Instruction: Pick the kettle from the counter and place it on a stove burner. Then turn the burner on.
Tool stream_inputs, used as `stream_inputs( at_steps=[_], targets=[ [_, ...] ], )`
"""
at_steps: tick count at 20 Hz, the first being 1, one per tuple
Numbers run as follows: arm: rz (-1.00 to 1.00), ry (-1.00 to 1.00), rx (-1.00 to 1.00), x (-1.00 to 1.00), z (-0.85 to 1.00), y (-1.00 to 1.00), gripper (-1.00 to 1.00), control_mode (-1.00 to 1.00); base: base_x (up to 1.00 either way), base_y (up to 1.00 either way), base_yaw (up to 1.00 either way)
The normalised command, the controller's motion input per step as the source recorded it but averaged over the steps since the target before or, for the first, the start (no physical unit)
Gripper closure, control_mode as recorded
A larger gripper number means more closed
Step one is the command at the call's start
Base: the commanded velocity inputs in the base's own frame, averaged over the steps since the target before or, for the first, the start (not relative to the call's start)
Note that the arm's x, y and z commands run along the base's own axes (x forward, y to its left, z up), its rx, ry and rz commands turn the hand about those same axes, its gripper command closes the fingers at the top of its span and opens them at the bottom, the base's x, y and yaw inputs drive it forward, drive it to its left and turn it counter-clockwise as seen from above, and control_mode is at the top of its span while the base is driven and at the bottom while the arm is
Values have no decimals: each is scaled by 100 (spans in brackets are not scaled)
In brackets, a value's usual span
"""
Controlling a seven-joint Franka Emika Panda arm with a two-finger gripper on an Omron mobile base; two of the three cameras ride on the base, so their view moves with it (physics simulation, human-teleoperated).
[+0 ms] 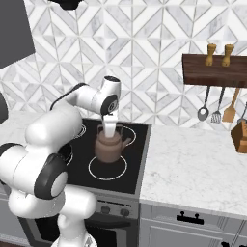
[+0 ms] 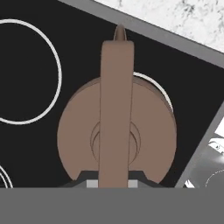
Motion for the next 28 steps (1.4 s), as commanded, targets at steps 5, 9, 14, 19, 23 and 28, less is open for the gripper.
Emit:
stream_inputs(
  at_steps=[5,9,14,19,23,28],
  targets=[
    [0,8,4,0,-33,3,100,-100,0,0,0],
    [0,8,2,0,-39,4,100,-100,0,0,0],
    [0,1,-3,0,-30,9,100,-100,0,0,0],
    [1,-2,-16,-7,-27,15,100,-100,0,0,0],
    [0,0,-7,-4,-9,5,-100,-100,0,0,0],
    [0,0,0,0,0,0,-100,-100,0,0,0]
  ],
)
